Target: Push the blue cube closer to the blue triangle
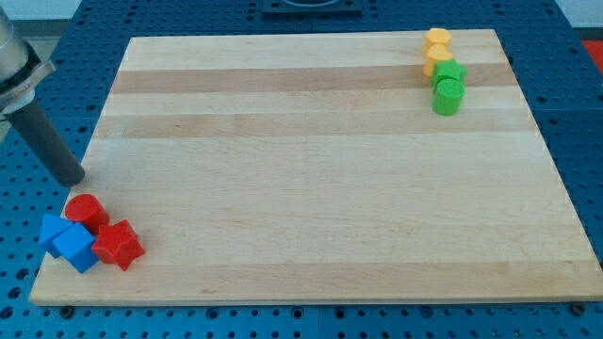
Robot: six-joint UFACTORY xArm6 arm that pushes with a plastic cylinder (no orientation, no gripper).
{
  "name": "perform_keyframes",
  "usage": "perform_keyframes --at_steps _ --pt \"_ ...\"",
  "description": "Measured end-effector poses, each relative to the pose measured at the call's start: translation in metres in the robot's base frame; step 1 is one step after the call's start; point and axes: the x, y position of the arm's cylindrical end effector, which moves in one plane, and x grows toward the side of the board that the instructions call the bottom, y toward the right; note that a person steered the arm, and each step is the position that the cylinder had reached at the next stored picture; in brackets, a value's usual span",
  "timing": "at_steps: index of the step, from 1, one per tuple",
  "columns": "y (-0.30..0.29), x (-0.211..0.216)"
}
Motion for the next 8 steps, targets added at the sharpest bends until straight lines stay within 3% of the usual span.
perform_keyframes --at_steps 1,2,6,7,8 --pt "0.007 0.083" --pt "0.009 0.124" --pt "0.0 0.105" --pt "0.0 0.046" --pt "0.003 0.023"
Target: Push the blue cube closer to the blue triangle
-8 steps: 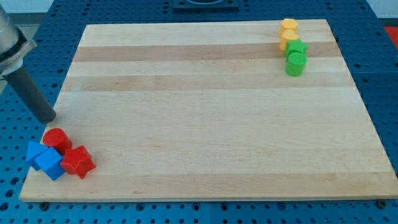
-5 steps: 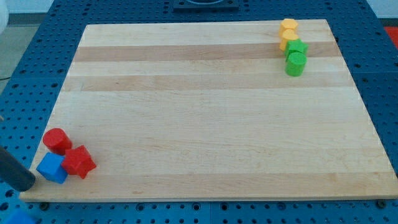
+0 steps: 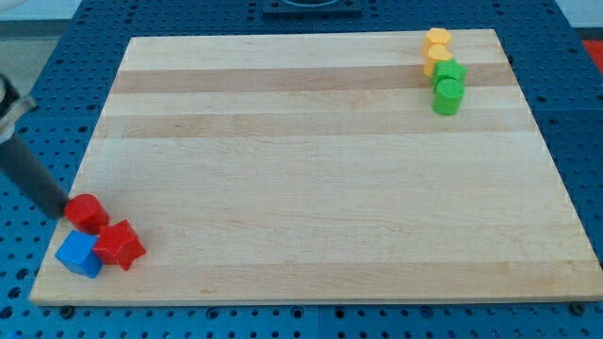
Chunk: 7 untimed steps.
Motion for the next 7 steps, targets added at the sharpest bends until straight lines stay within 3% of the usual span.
perform_keyframes --at_steps 1,2,3,4,5,6,7 --pt "0.063 -0.1" --pt "0.203 -0.137" --pt "0.305 -0.024" --pt "0.373 0.055" --pt "0.392 0.064" --pt "0.345 0.115" --pt "0.34 0.117"
